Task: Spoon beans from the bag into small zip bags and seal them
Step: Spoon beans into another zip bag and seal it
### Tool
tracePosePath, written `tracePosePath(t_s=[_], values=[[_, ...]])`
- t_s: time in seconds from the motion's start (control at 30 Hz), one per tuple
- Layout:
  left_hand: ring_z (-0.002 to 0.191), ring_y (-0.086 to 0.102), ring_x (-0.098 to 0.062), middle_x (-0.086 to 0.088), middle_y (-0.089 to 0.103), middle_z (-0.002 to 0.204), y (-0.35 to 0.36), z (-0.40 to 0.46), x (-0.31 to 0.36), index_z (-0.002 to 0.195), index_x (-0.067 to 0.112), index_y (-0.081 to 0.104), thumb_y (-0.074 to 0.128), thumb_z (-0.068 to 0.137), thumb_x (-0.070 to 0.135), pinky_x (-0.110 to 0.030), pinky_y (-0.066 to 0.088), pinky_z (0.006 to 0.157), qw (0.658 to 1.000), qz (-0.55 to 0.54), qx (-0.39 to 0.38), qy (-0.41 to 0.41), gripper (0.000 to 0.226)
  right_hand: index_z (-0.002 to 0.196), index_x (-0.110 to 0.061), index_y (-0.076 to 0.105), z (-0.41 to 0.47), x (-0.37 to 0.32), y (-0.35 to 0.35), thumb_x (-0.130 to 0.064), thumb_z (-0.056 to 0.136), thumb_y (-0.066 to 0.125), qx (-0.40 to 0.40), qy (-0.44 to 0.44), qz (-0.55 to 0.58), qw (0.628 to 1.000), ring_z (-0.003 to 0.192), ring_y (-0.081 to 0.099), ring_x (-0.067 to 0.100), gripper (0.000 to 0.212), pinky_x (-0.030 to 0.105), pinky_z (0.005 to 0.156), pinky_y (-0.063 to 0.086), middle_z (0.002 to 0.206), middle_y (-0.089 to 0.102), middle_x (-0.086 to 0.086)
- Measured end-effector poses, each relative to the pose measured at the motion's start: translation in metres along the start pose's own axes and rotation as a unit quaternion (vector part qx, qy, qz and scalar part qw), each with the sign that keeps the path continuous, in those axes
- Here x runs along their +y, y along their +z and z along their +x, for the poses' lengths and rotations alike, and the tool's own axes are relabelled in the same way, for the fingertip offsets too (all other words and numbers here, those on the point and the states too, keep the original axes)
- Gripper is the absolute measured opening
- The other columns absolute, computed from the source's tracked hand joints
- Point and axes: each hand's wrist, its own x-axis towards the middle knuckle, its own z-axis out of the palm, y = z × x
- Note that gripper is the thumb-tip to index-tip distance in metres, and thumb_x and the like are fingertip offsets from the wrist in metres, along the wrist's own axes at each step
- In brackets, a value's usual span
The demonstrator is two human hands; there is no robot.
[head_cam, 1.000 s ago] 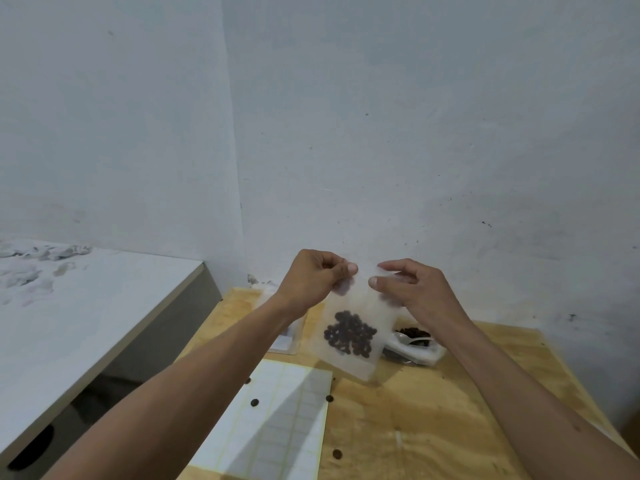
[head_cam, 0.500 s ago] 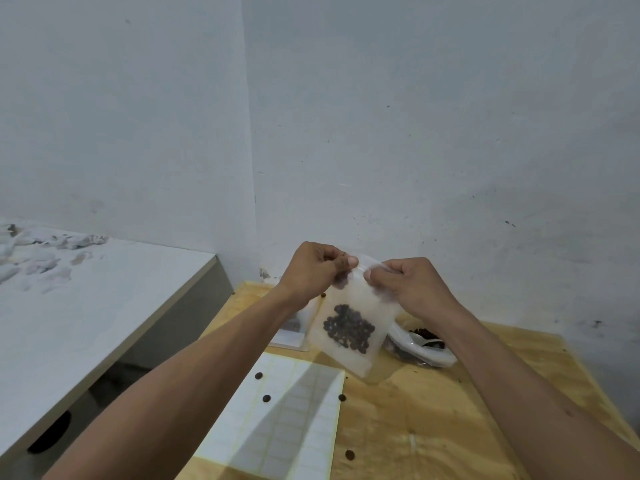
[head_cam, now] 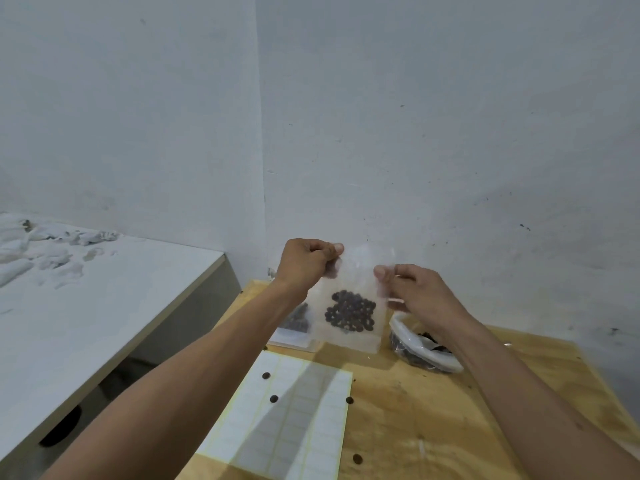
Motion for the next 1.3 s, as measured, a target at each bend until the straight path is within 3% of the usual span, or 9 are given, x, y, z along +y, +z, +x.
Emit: tracePosePath(t_s=[0.1,0.23,0.33,0.4,0.53,0.7,1.03,1.23,1.3], values=[[0.061,0.063,-0.014,-0.006,0.068,0.076,-0.007,-0.001,0.001,0.095,-0.005,0.075,0.076,0.091,0.020,-0.022,0.058,0.062,0.998,-0.044,0.012,-0.033,0.025,0.114,-0.007,0.069,-0.004,0.008,0.006,-0.011,0.091,0.074,-0.068,0.037,0.050,0.996,0.078,0.076,0.014,0.024,0.023,0.067,0.059,0.093,0.077,0.004],[0.085,0.069,-0.020,-0.007,0.070,0.107,-0.017,-0.006,-0.005,0.112,0.010,0.068,0.076,0.089,0.043,-0.027,0.059,0.064,0.993,0.032,-0.041,-0.107,0.041,0.106,0.003,0.070,0.002,0.011,0.013,0.001,0.091,0.070,-0.025,0.057,0.124,0.990,0.076,0.073,0.019,0.016,0.026,0.065,0.061,0.092,0.074,0.012],[0.065,0.068,-0.012,-0.006,0.074,0.094,-0.028,-0.011,-0.005,0.109,0.004,0.071,0.082,0.086,0.024,-0.022,0.054,0.055,0.984,0.090,-0.088,-0.128,0.033,0.101,0.005,0.069,0.011,0.011,0.021,0.002,0.092,0.068,0.028,0.080,0.188,0.979,0.076,0.073,0.019,0.010,0.026,0.063,0.061,0.096,0.074,0.016],[0.059,0.067,-0.011,-0.008,0.072,0.082,-0.035,-0.013,-0.005,0.105,0.000,0.071,0.084,0.082,0.009,-0.021,0.053,0.052,0.984,0.096,-0.075,-0.127,0.027,0.104,0.009,0.068,0.014,0.014,0.028,-0.003,0.092,0.071,0.020,0.090,0.135,0.987,0.073,0.074,0.019,0.018,0.026,0.062,0.061,0.097,0.075,0.020],[0.085,0.068,-0.022,-0.012,0.072,0.096,-0.049,-0.010,-0.006,0.102,0.003,0.072,0.087,0.078,0.011,-0.031,0.054,0.069,0.977,0.181,-0.035,-0.111,0.029,0.119,0.009,0.061,0.013,0.010,0.048,-0.012,0.084,0.082,-0.044,0.098,0.026,0.994,0.070,0.071,0.018,0.046,0.027,0.061,0.061,0.098,0.072,0.017],[0.073,0.060,-0.021,-0.012,0.065,0.087,-0.066,-0.011,-0.012,0.096,0.001,0.071,0.083,0.081,0.007,-0.031,0.050,0.063,0.972,0.198,-0.016,-0.122,0.021,0.142,-0.003,0.044,0.023,0.008,0.071,-0.010,0.085,0.081,-0.048,0.085,-0.023,0.995,0.068,0.069,0.019,0.069,0.029,0.062,0.062,0.100,0.072,0.019],[0.074,0.047,-0.020,-0.010,0.051,0.082,-0.088,0.000,-0.058,0.085,0.012,0.057,0.078,0.084,0.010,-0.032,0.037,0.066,0.957,0.259,-0.005,-0.129,0.021,0.099,-0.014,0.058,0.045,0.030,0.115,-0.027,0.084,0.080,-0.051,0.078,-0.187,0.978,0.069,0.075,0.020,0.029,0.035,0.071,0.059,0.088,0.074,0.007],[0.058,0.038,-0.021,-0.006,0.040,0.063,-0.090,0.006,-0.081,0.062,0.013,0.050,0.079,0.082,0.020,-0.034,0.028,0.059,0.940,0.296,-0.032,-0.167,0.036,0.106,-0.020,0.068,0.055,0.054,0.130,-0.068,0.055,0.062,-0.052,0.099,-0.306,0.945,0.091,0.067,0.027,0.071,0.046,0.081,0.060,0.109,0.066,0.005],[0.052,0.033,-0.019,-0.001,0.034,0.054,-0.090,0.008,-0.082,0.054,0.016,0.042,0.079,0.080,0.023,-0.034,0.026,0.058,0.940,0.297,-0.034,-0.163,0.046,0.103,-0.018,0.069,0.055,0.051,0.133,-0.064,0.066,0.061,-0.056,0.099,-0.318,0.941,0.088,0.068,0.026,0.060,0.047,0.082,0.060,0.102,0.068,0.004]])
